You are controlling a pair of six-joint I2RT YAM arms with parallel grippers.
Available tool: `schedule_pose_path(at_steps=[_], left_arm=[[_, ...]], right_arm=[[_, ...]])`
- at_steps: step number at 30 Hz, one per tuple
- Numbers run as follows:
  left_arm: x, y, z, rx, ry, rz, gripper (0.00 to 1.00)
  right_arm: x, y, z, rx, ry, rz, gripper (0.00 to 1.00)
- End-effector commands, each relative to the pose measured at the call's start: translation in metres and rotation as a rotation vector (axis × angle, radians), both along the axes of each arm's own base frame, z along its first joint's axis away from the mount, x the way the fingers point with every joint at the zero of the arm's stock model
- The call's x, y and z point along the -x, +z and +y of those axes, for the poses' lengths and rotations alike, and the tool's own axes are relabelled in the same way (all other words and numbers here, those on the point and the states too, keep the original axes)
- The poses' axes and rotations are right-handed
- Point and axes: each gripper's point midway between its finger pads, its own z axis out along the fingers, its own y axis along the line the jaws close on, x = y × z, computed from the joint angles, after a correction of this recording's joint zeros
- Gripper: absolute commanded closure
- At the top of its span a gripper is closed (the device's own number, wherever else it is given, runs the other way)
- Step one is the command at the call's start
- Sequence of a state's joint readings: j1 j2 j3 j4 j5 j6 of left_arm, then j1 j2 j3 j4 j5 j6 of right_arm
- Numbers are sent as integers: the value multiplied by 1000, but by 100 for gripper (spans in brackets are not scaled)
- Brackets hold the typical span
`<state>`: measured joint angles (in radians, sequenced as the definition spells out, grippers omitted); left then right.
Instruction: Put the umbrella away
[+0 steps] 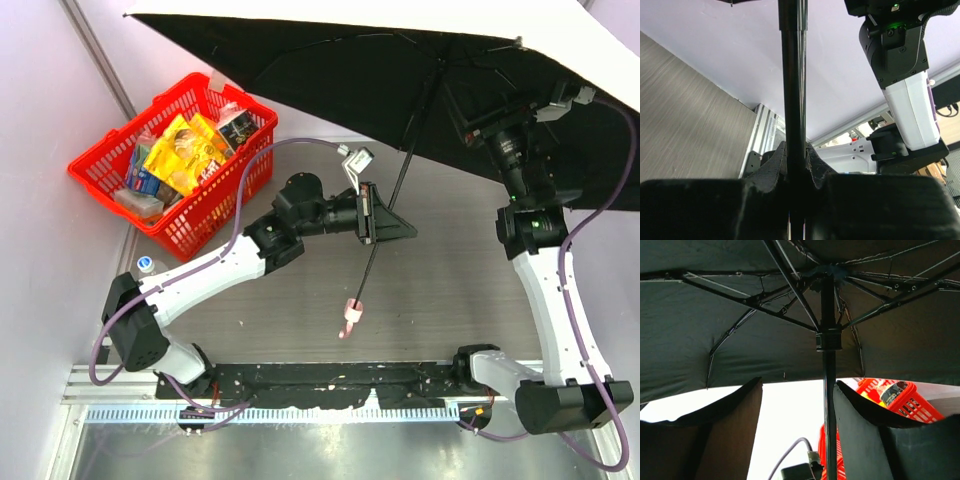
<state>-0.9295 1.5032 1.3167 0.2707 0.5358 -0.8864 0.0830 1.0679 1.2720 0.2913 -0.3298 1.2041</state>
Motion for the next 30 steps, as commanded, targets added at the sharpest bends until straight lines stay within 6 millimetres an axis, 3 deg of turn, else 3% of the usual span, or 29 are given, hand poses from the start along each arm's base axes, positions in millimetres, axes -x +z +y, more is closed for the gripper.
schedule_pose_path(at_steps=[1,5,12,19,25,30], left_arm=[[5,46,9,110,20,-129,100],[5,49,12,111,28,-139,100],[15,48,6,113,-7,-134,100],[25,49,-3,117,-48,-127,100],[32,50,-9,119,-82,-126,100],[34,47,-13,123,-97,-95,100]], right_arm=[[-2,31,-5,-86,14,-52,36],[-13,27,-7,-68,-12,-20,30],[-26,23,-9,-64,-41,-8,30],[-46,24,-11,-89,-48,5,40],[-60,7,-11,-62,-69,57,43],[-58,12,-8,-116,-20,-3,45]])
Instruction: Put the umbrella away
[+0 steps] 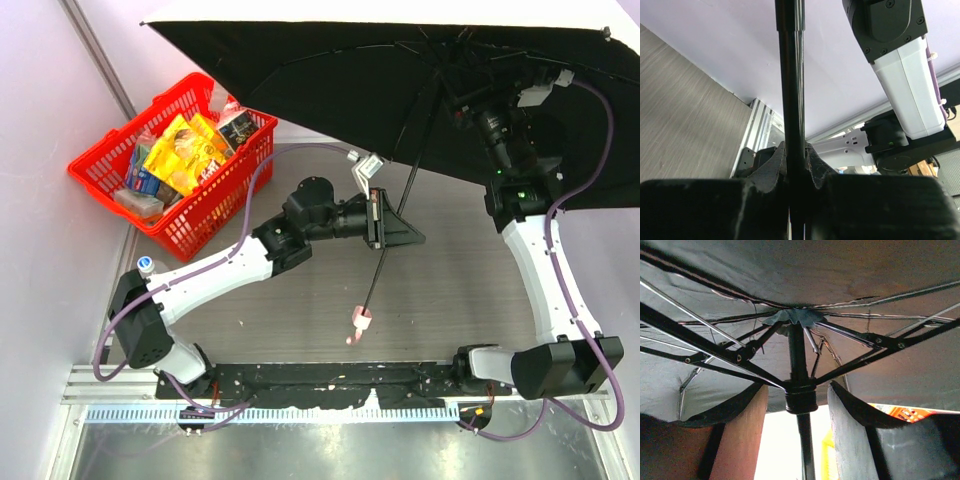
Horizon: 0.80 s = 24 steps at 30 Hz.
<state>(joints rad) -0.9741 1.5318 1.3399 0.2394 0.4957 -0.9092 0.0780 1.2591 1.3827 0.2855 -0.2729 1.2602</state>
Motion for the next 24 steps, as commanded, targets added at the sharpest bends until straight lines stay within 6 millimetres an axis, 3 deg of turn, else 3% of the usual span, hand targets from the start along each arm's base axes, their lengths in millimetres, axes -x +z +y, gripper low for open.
schedule_pose_path(at_steps=[1,7,10,11,15,17,18,19,20,21,22,24], left_arm=[[24,53,1,153,-90,-133,100],[24,50,0,148,-78,-128,100],[24,49,2,144,-70,-130,100],[24,48,1,140,-68,-125,100],[12,41,2,95,2,-118,100],[-1,41,3,58,62,-146,100],[-7,44,4,45,90,-170,100],[-17,48,6,27,132,-186,100],[-26,48,10,7,153,-197,100],[-37,53,17,7,191,-186,100],[-46,57,22,7,211,-183,100],[-56,67,30,13,205,-186,100]], right_arm=[[8,25,-2,-67,20,-114,46],[6,28,-15,-65,-67,-120,53],[2,27,-16,-54,-81,-103,95],[1,27,-15,-50,-79,-99,99],[7,26,-5,7,-35,-120,99],[20,21,7,42,-2,-102,99],[21,7,11,11,28,-56,99],[36,8,20,12,94,-84,99],[36,-12,25,-4,131,-40,99],[50,-12,26,-6,152,-45,99],[53,-29,29,26,161,-34,99],[77,-35,38,116,189,-55,99]])
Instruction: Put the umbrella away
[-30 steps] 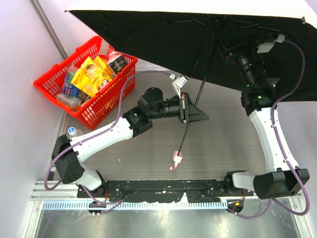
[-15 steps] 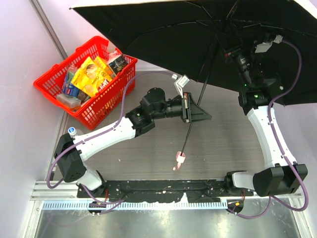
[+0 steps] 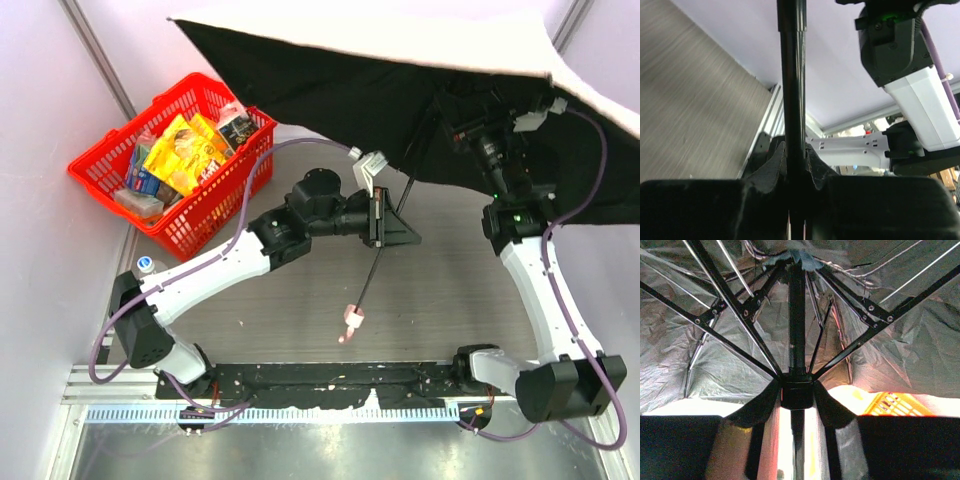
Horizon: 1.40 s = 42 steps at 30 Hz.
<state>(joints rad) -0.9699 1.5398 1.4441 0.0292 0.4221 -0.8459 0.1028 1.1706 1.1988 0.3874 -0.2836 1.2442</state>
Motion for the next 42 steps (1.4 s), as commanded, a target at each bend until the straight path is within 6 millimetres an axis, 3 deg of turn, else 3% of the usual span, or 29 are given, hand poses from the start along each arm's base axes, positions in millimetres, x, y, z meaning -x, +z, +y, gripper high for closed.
schedule_pose_path(at_steps=[1,4,6,8,10,12,13,15,19,21,22,24,25,26,27,29,32,37,42], left_arm=[[-41,75,27,111,111,-208,100],[-45,90,26,142,125,-234,100],[-48,97,20,158,117,-219,100],[-49,103,10,186,87,-194,100],[-48,106,2,197,62,-183,100],[-47,99,0,178,59,-182,100],[-44,98,1,175,56,-183,100],[-39,86,3,165,45,-167,100],[-33,72,15,160,62,-134,100],[-27,67,18,157,48,-115,86],[-25,62,19,149,45,-107,74],[-22,54,23,137,42,-96,52],[-18,49,27,125,34,-99,45],[-13,45,30,105,22,-115,43],[-10,43,35,84,20,-133,41],[-2,41,48,50,15,-194,39],[-3,42,73,-2,91,-294,30],[-15,55,97,-48,224,-358,20],[-32,43,79,-95,237,-269,10]], right_arm=[[62,-17,31,131,176,2,99],[78,-31,35,148,208,4,99],[93,-46,60,129,307,12,99],[96,-63,73,130,303,44,99],[99,-66,73,115,309,39,99],[96,-56,64,131,255,36,99],[99,-37,58,149,220,-9,99],[99,-18,47,136,165,-22,99],[84,-3,30,-17,149,14,99],[74,-4,26,-79,162,42,99],[74,-1,24,-107,165,30,99],[62,-15,20,-211,194,100,99],[51,-33,15,-313,214,196,99],[47,-39,12,-378,240,223,99],[32,-64,6,-485,285,340,99],[11,-91,-3,-606,334,491,99],[-12,-114,-20,-573,280,594,99],[-15,-91,-20,-468,265,525,99],[-8,-75,-17,-380,277,411,99]])
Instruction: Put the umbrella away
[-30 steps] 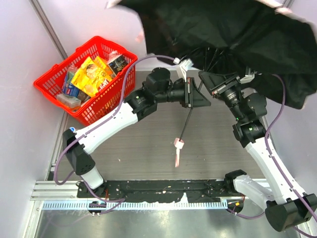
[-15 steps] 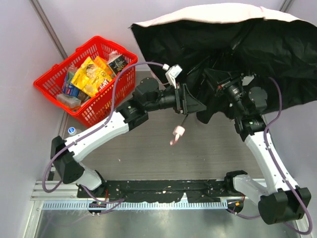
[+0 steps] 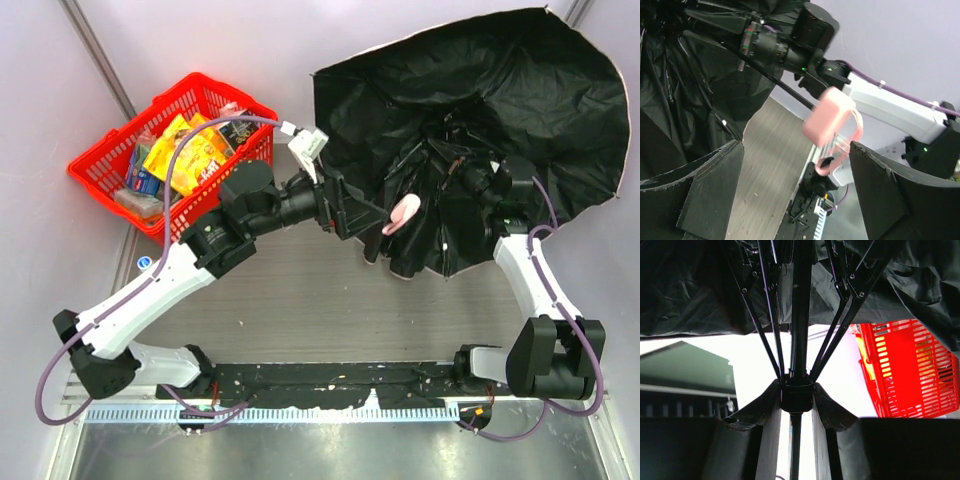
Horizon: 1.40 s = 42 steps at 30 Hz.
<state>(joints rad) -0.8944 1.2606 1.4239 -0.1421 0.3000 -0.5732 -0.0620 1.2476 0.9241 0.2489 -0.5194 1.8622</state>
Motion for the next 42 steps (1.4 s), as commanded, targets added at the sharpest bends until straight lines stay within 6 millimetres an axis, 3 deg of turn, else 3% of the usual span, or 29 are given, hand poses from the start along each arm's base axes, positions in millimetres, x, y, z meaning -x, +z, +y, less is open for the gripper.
schedule_pose_path(at_steps=[1,6,8,12,17,18,23,25,26,29,30,31,32,33,34,35,36,39,42], left_arm=[[-29,-20,-13,-68,75,80,11],[-48,17,2,58,173,57,19],[-46,23,-4,78,141,61,19],[-22,13,-49,107,-132,190,16],[12,1,-85,127,-308,234,20],[15,-1,-90,124,-323,242,25],[20,-7,-98,121,-348,260,67],[18,-4,-98,126,-338,251,92],[13,-3,-98,124,-314,245,100],[-25,7,-85,154,-148,186,100],[-44,9,-79,161,-93,190,100],[-58,11,-74,170,-67,203,100],[-69,17,-68,191,-59,215,100],[-74,20,-66,215,-68,226,100],[-74,23,-64,233,-84,229,100],[-71,24,-63,238,-90,226,100],[-67,26,-61,239,-92,219,100],[-63,15,-52,232,-70,228,100],[-56,3,-47,219,-62,244,100]], right_arm=[[29,93,13,96,62,-366,99],[45,112,24,181,130,-497,99],[52,118,25,215,123,-535,99],[58,130,24,283,104,-586,99],[58,139,23,353,83,-624,99],[57,138,23,359,79,-622,99],[53,140,23,386,84,-618,99],[48,133,22,417,84,-595,99],[44,126,22,434,82,-579,99],[41,90,32,480,97,-461,99],[59,74,73,495,199,-466,99],[64,62,88,505,203,-438,99],[81,43,117,507,261,-430,99],[90,34,131,491,287,-421,99],[101,9,140,478,322,-381,99],[105,17,143,411,313,-410,99],[110,0,140,388,308,-382,99],[110,-10,136,409,294,-372,99],[102,-3,131,394,271,-385,99]])
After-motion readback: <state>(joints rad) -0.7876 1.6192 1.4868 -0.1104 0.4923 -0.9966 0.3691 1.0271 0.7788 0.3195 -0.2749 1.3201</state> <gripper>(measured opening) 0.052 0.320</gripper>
